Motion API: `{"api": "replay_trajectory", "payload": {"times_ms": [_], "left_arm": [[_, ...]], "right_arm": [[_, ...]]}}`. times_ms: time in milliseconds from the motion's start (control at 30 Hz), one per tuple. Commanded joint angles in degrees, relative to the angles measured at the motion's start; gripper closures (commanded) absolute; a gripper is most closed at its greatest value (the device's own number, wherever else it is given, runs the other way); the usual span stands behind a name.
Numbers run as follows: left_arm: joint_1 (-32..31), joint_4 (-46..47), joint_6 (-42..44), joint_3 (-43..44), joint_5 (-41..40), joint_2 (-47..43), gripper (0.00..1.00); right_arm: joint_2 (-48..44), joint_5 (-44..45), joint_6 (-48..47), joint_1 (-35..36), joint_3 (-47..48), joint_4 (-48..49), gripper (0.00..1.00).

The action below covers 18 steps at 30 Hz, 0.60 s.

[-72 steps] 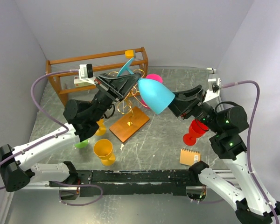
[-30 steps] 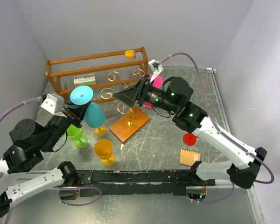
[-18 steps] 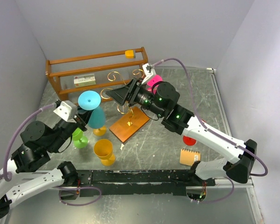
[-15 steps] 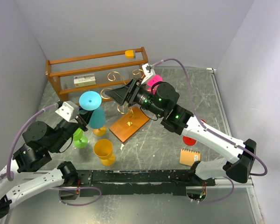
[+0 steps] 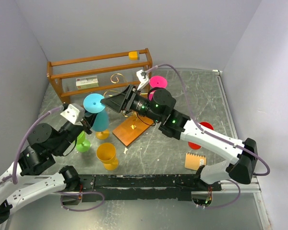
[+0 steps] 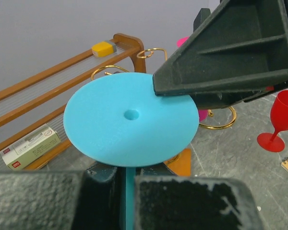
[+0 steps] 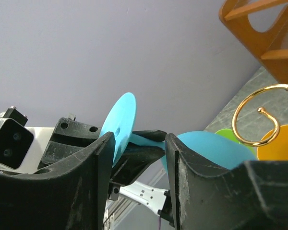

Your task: Place the wine glass upside down on the wine glass rack

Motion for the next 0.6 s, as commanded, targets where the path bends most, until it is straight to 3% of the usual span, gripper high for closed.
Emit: {"api": "replay_trajectory", "payload": {"times_ms": [0,200,300,567], "left_arm": [[0.05,1.54,0.65,0.30,-0.42,0.96,0.93],[0.06,0.99,0.53,0.33,0.23,1.01,0.93],[0.10,0.33,0.08,0.40,1.42,0.35,0.93],[0.08,-8.08,-6.71,4.44,0.97,0.08,0.65]], "right_arm": [[-0.42,-0.42,1.09,1.40,-1.50,2.68,0.56],[-0.55,0.24,2.83,1.71,-2.97,3.06,0.76],[-0.62,0.79,4.93,1.69,-3.85,4.17,1.00],[-0.74,1.52,9.71,1.68,-5.53,6.02,1.00]]}}
